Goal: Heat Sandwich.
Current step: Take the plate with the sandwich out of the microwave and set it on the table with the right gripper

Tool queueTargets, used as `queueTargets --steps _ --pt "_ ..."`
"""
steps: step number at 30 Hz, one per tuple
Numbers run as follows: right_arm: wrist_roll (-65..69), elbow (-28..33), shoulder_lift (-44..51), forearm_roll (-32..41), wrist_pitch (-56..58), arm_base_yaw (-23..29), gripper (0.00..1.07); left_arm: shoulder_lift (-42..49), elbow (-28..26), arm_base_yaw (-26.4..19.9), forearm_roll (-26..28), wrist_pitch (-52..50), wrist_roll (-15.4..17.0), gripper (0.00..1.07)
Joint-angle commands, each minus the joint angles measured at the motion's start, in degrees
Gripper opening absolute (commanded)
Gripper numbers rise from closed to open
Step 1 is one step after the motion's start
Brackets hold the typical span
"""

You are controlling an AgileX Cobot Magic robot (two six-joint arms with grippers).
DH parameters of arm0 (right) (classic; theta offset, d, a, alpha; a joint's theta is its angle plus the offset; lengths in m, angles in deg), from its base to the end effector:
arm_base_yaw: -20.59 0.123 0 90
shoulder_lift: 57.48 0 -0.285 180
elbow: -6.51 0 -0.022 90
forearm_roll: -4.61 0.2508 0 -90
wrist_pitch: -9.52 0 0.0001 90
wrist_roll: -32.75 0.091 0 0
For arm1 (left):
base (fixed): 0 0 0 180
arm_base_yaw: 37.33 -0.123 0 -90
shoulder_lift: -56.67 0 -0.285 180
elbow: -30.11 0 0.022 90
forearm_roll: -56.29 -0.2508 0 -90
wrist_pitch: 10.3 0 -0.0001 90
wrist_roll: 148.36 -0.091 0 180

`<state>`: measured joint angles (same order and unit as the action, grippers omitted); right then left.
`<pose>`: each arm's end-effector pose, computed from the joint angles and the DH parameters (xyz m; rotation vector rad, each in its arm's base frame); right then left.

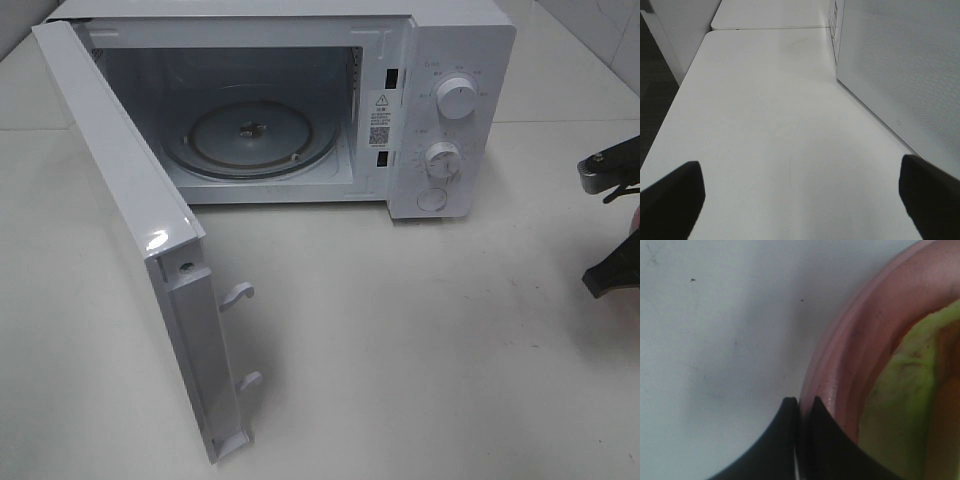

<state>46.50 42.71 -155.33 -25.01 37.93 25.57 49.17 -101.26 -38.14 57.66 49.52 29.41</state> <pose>0.2666 0.0017 0.1640 -0.3693 2.7502 -0.3648 -0.0048 -0.0019 0.2783 0.0260 2.0233 0.0051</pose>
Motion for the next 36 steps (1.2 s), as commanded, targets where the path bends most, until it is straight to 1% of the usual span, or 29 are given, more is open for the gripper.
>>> queueTargets --steps 1,4,8,14,25,36 --pt "1.83 -0.40 -1.66 -2.58 -1.89 -0.40 0.00 1.43 0.17 0.00 0.17 -0.46 0.00 1.00" --pt "3.78 -0.40 -2.98 -4.07 -2.52 -0.40 0.00 1.43 0.17 0.00 0.11 -0.46 0.00 1.00" --pt "10.60 -0.40 -6.02 -9.34 -4.76 -0.40 0.00 1.43 0.17 0.00 0.11 -0.46 0.00 1.00" --pt "13.41 -0.40 -8.08 -11.97 -5.67 -0.40 0.00 1.43 0.17 0.00 0.11 -0.46 0.00 1.00" --pt "14.67 -0.34 -10.43 -12.32 -8.08 -0.40 0.01 1.43 0.17 0.00 0.11 -0.46 0.00 1.00" --pt "14.67 -0.34 -11.97 -12.15 -8.08 -0.40 0.05 1.43 0.17 0.00 0.11 -0.46 0.00 1.00"
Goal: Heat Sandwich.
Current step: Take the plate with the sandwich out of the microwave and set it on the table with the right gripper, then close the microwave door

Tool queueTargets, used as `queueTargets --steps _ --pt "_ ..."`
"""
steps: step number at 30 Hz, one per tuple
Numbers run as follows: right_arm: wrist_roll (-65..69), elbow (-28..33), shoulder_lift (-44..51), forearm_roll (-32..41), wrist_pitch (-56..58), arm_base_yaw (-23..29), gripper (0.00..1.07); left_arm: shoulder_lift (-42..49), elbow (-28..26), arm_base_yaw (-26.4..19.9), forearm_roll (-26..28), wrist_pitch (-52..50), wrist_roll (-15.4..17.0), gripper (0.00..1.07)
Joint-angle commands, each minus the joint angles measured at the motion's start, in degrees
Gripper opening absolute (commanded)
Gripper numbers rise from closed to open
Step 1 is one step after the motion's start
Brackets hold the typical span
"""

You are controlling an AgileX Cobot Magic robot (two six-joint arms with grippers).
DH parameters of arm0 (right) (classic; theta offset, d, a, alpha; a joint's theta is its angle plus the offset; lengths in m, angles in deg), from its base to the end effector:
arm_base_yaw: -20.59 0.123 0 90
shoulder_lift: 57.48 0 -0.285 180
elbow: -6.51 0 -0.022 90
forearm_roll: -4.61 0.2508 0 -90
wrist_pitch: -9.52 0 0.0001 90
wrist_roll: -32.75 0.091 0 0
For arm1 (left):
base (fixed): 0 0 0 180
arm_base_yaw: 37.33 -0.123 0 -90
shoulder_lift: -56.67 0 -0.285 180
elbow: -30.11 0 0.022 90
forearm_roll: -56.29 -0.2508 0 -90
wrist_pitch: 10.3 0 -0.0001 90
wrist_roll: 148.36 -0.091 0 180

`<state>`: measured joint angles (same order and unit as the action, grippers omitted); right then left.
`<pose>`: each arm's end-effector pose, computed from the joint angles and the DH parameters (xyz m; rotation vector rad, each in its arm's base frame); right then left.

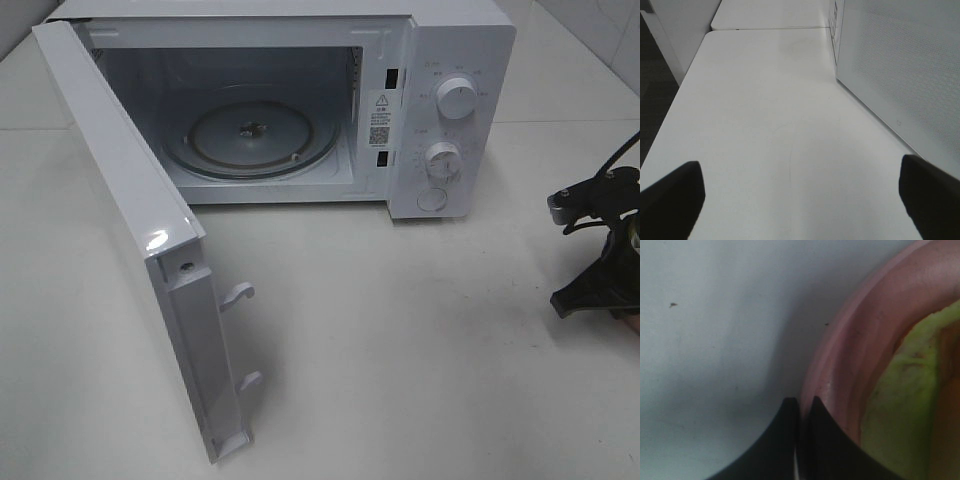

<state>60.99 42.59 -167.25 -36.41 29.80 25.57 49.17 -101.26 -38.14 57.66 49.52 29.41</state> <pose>0.2843 0.0039 0.1120 -0.3375 2.7903 -0.3475 -0.0048 -0.0019 0.2783 0.0260 2.0233 0.0051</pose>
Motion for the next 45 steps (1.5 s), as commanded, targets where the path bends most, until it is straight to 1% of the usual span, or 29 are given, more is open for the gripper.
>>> queueTargets --steps 1,2,3,5,7,8,9,10,11,12,13,16,19,23,26,27,28,29,30,31,32,33,35,36,37,40,45 --pt "0.17 -0.23 -0.06 -0.74 0.06 -0.40 0.06 1.43 0.17 0.00 0.11 -0.46 0.00 1.00" --pt "0.17 -0.23 -0.06 -0.63 0.06 -0.40 0.07 1.43 0.17 0.00 0.11 -0.46 0.00 1.00" --pt "0.17 -0.23 -0.06 -0.46 0.06 -0.40 0.10 1.43 0.17 0.00 0.11 -0.46 0.00 1.00" --pt "0.17 -0.23 -0.06 -0.40 0.06 -0.40 0.12 1.43 0.17 0.00 0.11 -0.46 0.00 1.00" --pt "0.17 -0.29 -0.06 -0.17 0.29 -0.40 0.18 1.43 0.17 0.00 0.11 -0.46 0.00 1.00" --pt "0.17 -0.29 -0.06 0.29 0.57 -0.40 0.24 1.43 0.17 0.00 0.11 -0.46 0.00 1.00" --pt "0.17 -0.29 -0.06 0.29 0.57 -0.40 0.24 1.43 0.17 0.00 0.11 -0.46 0.00 1.00" --pt "0.17 -0.29 -0.06 0.57 0.74 -0.40 0.29 1.43 0.17 0.00 0.11 -0.46 0.00 1.00" --pt "0.17 -0.29 -0.06 0.92 0.97 -0.40 0.34 1.43 0.17 0.00 0.11 -0.46 0.00 1.00" --pt "0.17 -0.29 0.00 1.32 1.66 -0.40 0.42 1.43 0.17 0.00 0.11 -0.46 0.00 1.00" --pt "0.17 -0.29 0.00 1.32 1.66 -0.40 0.42 1.43 0.17 0.00 0.11 -0.46 0.00 1.00" --pt "-0.11 -0.29 1.43 2.69 2.06 -0.40 0.53 1.43 0.17 0.00 0.11 -0.46 0.00 1.00" --pt "-0.97 -0.29 2.92 3.27 2.52 -0.40 0.55 1.43 0.17 0.00 0.11 -0.46 0.00 1.00" --pt "-1.38 -0.29 6.07 5.73 4.30 -0.40 0.58 1.43 0.17 0.00 0.11 -0.46 0.00 1.00" --pt "-1.66 -0.29 8.77 8.59 6.88 -0.40 0.69 1.43 0.17 0.00 0.11 -0.46 0.00 1.00" --pt "-1.66 -0.29 8.77 8.59 6.88 -0.40 0.69 1.43 0.17 0.00 0.11 -0.46 0.00 1.00" --pt "-2.29 -0.29 9.51 9.34 7.56 -0.40 0.74 1.43 0.17 0.00 0.11 -0.46 0.00 1.00" --pt "-4.35 -0.29 10.89 11.17 8.82 -0.40 0.82 1.43 0.17 0.00 0.11 -0.46 0.00 1.00" --pt "-5.50 -0.29 11.63 12.32 9.40 -0.40 0.86 1.43 0.17 0.00 0.11 -0.46 0.00 1.00" --pt "-5.50 -0.29 11.63 12.32 9.40 -0.40 0.86 1.43 0.17 0.00 0.11 -0.46 0.00 1.00" --pt "-6.36 -0.29 12.26 13.29 9.74 -0.40 0.89 1.43 0.17 0.00 0.11 -0.46 0.00 1.00" --pt "-8.71 -0.29 13.75 15.99 10.83 -0.40 0.91 1.43 0.17 0.00 0.11 -0.46 0.00 1.00" --pt "-11.29 -0.29 15.64 19.14 11.80 -0.40 0.90 1.43 0.17 0.00 0.11 -0.46 0.00 1.00" --pt "-11.29 -0.29 15.64 19.14 11.80 -0.40 0.90 1.43 0.17 0.00 0.11 -0.46 0.00 1.00" --pt "-13.52 -0.29 17.76 21.72 12.95 -0.40 0.89 1.43 0.17 0.00 0.11 -0.46 0.00 1.00" --pt "-15.81 -0.29 20.97 25.38 14.78 -0.40 0.88 1.43 0.17 0.00 0.11 -0.46 0.00 1.00" --pt "-18.45 -0.29 25.32 28.71 17.42 -0.34 0.87 1.43 0.17 0.00 0.11 -0.46 0.00 1.00"
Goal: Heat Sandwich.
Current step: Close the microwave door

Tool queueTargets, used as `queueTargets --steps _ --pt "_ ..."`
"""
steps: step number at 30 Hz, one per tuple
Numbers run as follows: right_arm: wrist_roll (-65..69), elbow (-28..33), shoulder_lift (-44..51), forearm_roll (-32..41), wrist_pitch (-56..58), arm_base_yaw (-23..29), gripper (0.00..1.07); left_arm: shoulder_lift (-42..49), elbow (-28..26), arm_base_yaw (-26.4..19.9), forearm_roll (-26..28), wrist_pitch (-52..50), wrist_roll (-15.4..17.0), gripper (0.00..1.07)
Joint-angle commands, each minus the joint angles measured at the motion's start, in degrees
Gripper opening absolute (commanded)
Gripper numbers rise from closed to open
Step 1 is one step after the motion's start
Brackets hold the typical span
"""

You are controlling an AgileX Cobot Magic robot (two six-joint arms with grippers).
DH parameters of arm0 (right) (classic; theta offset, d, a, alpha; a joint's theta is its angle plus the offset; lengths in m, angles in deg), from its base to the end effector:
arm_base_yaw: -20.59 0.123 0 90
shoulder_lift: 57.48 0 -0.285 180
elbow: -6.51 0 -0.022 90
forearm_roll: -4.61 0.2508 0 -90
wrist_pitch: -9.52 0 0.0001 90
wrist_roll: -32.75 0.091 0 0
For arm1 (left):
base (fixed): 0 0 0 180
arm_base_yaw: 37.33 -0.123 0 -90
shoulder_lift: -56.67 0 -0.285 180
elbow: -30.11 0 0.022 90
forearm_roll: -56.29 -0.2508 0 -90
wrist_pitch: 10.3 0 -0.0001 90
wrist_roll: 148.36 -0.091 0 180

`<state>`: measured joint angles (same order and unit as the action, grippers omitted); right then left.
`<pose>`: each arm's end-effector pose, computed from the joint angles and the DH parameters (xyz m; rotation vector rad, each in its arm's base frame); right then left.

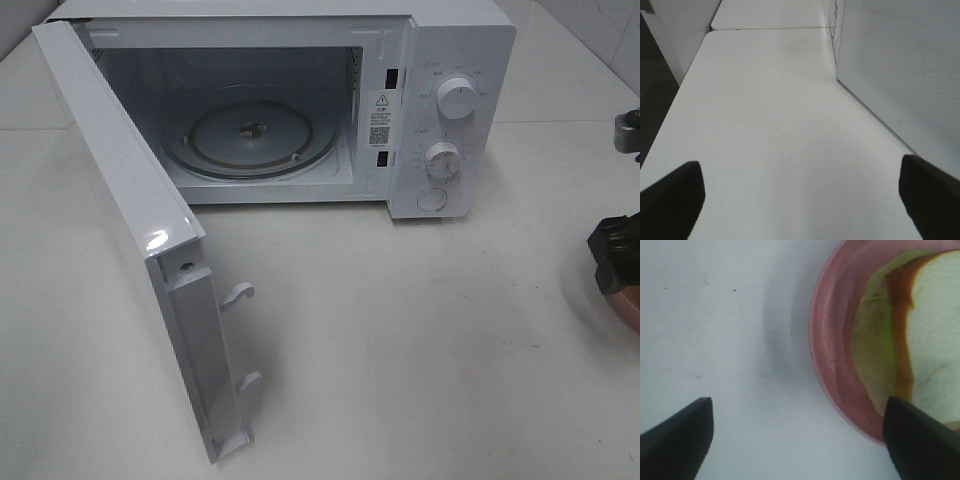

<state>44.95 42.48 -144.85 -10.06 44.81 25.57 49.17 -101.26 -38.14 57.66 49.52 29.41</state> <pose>0.2428 0.0078 0.2049 -0.0762 2.7412 -0.1774 -0.0048 -0.0019 0.2783 0.0260 2.0233 0.0051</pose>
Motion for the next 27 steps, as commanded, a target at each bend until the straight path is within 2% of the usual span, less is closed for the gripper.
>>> queueTargets --steps 1,9,14,20,27 --pt "-2.86 -0.17 4.07 3.04 3.04 -0.34 0.86 1.43 0.17 0.00 0.11 -0.46 0.00 1.00" --pt "-4.81 -0.17 14.84 7.10 8.37 -0.17 0.82 1.43 0.17 0.00 0.11 -0.46 0.00 1.00" --pt "-5.39 -0.17 17.93 8.25 10.37 -0.17 0.81 1.43 0.17 0.00 0.11 -0.46 0.00 1.00" --pt "-8.71 -0.11 28.25 11.57 14.55 0.00 0.79 1.43 0.17 0.00 0.11 -0.46 0.00 1.00" --pt "-9.28 -0.11 37.47 8.65 21.89 6.36 0.79 1.43 0.17 0.00 0.11 -0.46 0.00 1.00"
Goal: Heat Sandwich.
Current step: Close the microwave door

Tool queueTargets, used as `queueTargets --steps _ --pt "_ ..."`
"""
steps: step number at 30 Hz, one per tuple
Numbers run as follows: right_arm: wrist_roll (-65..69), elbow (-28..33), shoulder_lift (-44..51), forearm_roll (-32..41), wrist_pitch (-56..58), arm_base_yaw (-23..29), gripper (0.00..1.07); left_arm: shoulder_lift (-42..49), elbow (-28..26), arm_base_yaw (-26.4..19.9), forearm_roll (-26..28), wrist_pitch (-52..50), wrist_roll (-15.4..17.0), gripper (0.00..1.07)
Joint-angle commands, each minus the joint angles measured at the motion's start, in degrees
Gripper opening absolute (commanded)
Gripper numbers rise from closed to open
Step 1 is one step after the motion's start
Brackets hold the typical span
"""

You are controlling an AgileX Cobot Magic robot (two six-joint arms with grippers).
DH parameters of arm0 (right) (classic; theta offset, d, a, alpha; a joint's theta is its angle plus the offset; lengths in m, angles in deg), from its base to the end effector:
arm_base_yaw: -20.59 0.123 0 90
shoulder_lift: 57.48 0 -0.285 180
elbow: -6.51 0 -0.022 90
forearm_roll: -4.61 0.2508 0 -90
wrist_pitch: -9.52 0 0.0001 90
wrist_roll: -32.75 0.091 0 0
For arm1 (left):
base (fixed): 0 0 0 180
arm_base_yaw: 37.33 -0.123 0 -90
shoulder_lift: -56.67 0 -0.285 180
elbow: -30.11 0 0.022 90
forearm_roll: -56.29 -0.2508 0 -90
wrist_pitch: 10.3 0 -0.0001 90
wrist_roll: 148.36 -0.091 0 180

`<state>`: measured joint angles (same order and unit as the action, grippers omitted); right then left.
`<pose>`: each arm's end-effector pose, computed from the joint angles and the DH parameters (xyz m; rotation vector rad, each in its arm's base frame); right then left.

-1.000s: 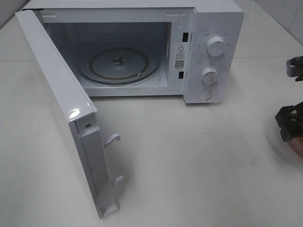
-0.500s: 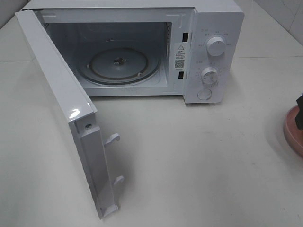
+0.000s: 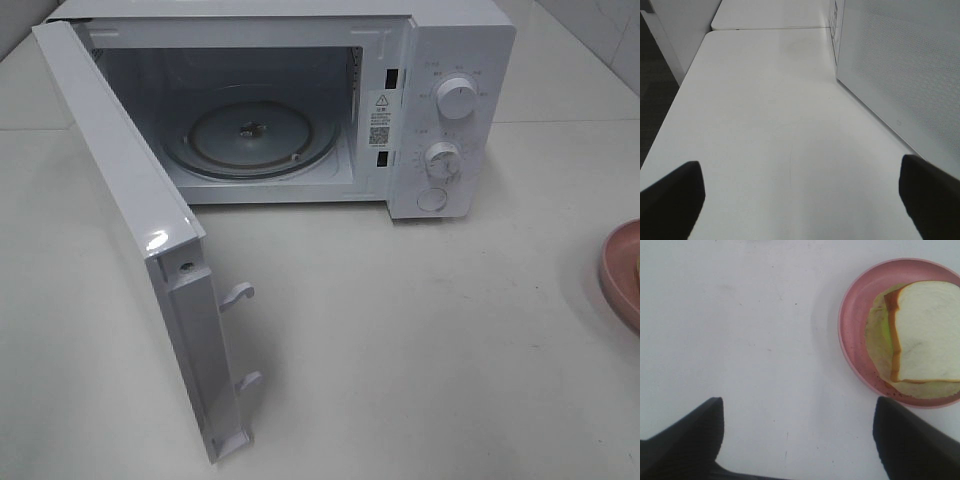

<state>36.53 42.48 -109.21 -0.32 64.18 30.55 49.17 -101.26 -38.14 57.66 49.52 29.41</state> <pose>0.1278 0.0160 0.3070 -0.1657 2.4742 -0.0063 -0.0048 -0.0019 0.2783 0.0260 2.0233 0.0051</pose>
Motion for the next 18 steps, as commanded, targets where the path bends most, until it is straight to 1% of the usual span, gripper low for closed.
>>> queueTargets --steps 1,2,5,6,8,9,11,13,14,16,18 --pt "-0.17 -0.11 3.72 -2.23 4.47 3.44 0.79 1.43 0.17 0.00 0.11 -0.46 0.00 1.00" --pt "-0.17 -0.11 3.72 -2.23 4.47 3.44 0.79 1.43 0.17 0.00 0.11 -0.46 0.00 1.00" --pt "1.49 -0.11 8.08 -3.27 6.59 7.22 0.78 1.43 0.17 0.00 0.11 -0.46 0.00 1.00" --pt "1.49 -0.11 8.08 -3.27 6.59 7.22 0.78 1.43 0.17 0.00 0.11 -0.46 0.00 1.00" --pt "1.72 -0.11 11.06 -3.32 7.45 8.14 0.78 1.43 0.17 0.00 0.11 -0.46 0.00 1.00" --pt "1.72 -0.11 13.98 -3.32 8.25 8.08 0.77 1.43 0.17 0.00 0.11 -0.46 0.00 1.00" --pt "1.72 -0.11 15.30 -3.32 8.59 8.08 0.77 1.43 0.17 0.00 0.11 -0.46 0.00 1.00" --pt "1.72 -0.11 18.74 -3.32 9.40 8.08 0.77 1.43 0.17 0.00 0.11 -0.46 0.00 1.00" --pt "1.72 -0.11 22.17 -3.32 9.45 8.08 0.76 1.43 0.17 0.00 0.11 -0.46 0.00 1.00" --pt "1.72 -0.11 23.55 -3.32 9.45 8.08 0.76 1.43 0.17 0.00 0.11 -0.46 0.00 1.00" --pt "1.78 -0.11 28.30 -3.55 9.45 8.02 0.76 1.43 0.17 0.00 0.11 -0.46 0.00 1.00"
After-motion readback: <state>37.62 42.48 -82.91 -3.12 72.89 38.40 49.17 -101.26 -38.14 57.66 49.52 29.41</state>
